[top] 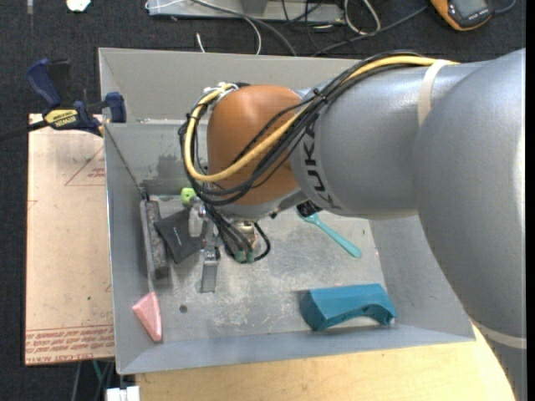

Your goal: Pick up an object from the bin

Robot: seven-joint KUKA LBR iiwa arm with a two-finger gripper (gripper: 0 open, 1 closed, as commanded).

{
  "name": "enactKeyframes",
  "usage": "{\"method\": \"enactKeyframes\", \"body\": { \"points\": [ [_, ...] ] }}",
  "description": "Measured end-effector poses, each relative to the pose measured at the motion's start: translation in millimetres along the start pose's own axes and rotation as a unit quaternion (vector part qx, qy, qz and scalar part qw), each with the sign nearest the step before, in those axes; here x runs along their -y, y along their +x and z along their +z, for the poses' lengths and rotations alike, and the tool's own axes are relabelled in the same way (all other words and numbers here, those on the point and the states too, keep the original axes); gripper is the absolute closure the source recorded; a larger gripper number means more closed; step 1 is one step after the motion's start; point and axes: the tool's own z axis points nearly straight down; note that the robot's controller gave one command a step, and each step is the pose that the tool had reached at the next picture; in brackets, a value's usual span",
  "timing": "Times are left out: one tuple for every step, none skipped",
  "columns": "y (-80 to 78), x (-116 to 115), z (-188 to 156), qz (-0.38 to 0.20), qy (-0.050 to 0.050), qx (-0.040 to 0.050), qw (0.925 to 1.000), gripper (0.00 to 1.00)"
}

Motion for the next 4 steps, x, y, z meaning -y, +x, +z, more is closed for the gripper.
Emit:
{"method": "enactKeyframes", "body": {
  "points": [
    [-2.2,0.9,-4.1,0.002,-0.001,0.0035,1.0000,0.00],
    [-46.1,27.3,75.4,-0.021,-0.002,0.0063,0.9997,0.00],
    [-46.1,32.0,95.9,0.048,-0.003,0.0062,0.9988,0.00],
    [-48.1,30.5,94.5,-0.006,-0.001,0.0047,1.0000,0.00]
  ]
}}
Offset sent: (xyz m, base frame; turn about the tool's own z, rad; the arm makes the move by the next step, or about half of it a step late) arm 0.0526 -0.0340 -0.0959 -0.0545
